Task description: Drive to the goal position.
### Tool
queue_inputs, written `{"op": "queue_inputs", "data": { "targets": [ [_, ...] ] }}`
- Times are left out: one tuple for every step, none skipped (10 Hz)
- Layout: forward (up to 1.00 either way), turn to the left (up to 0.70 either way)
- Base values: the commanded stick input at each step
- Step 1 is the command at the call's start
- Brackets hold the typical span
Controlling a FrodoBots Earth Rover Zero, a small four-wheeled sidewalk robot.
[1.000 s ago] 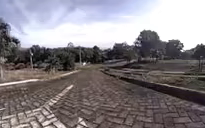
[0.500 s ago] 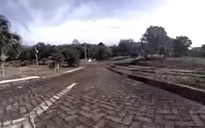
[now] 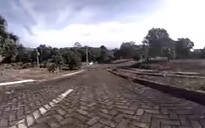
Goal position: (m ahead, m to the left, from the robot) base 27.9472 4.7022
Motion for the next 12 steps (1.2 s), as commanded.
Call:
{"op": "queue_inputs", "data": {
  "targets": [
    [1.0, 0.0],
    [1.0, 0.0],
    [1.0, 0.0],
    [1.0, 0.0],
    [1.0, 0.0],
    [1.0, 0.0],
    [1.0, 0.0],
    [1.0, 0.0],
    [1.0, 0.0],
    [1.0, 0.0],
    [1.0, 0.0],
    [1.0, 0.0]
  ]
}}
